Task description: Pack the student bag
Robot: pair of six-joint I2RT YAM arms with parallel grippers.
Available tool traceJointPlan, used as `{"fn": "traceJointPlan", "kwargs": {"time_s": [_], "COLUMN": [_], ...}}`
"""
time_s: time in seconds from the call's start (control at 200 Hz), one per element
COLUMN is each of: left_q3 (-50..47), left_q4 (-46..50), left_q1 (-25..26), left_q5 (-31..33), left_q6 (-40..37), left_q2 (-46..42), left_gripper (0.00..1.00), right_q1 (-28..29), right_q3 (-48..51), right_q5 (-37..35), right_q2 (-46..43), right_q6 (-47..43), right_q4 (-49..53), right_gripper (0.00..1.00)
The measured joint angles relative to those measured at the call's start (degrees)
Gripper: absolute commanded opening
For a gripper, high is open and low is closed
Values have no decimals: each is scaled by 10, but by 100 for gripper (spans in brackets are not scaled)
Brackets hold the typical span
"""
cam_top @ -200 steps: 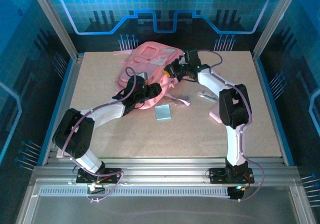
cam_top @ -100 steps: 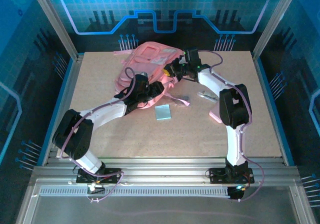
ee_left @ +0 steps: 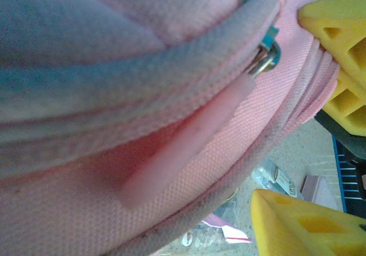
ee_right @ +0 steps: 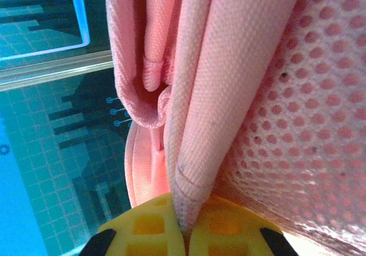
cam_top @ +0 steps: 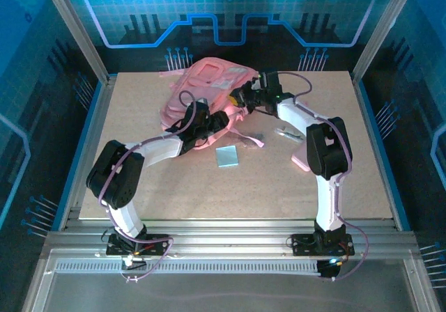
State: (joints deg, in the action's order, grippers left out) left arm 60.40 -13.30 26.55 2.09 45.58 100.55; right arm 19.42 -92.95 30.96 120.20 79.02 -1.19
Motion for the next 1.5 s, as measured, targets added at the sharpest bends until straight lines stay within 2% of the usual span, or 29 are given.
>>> {"fn": "traceJointPlan", "kwargs": {"time_s": [0.08,0.14,0.215,0.355,0.79,0.916,1.081,1.216,1.501], "left_q3": [0,0,0,0,0,2,2,2,-14], "left_q4": [-8,-21,-38,-72,-87,-75,-78,-89,-76], "left_q1": [-7,-12,-16,-16,-19,-21,-27,-29,-37], "left_q5": [-13,-29,-46,-65,-70,-61,-50,-49,-61], "left_q6": [-10,-14,-16,-13,-37,-47,-50,-50,-66], "left_q2": [0,2,4,4,-2,-2,3,8,-17], "left_gripper": [41,38,40,52,52,40,15,0,0], "right_q1": [-1,-3,-5,-4,2,6,8,8,8], "right_q3": [3,3,4,17,48,48,48,48,47], "right_q5": [-4,-6,-6,-6,-16,-21,-24,-25,-14], "right_q2": [-5,-7,-10,-15,-26,-26,-27,-27,-27], "right_q6": [4,6,8,11,17,15,16,16,9], "right_q4": [-6,-11,-18,-32,-53,-53,-54,-54,-48], "right_gripper": [0,0,0,0,0,0,0,0,0]}}
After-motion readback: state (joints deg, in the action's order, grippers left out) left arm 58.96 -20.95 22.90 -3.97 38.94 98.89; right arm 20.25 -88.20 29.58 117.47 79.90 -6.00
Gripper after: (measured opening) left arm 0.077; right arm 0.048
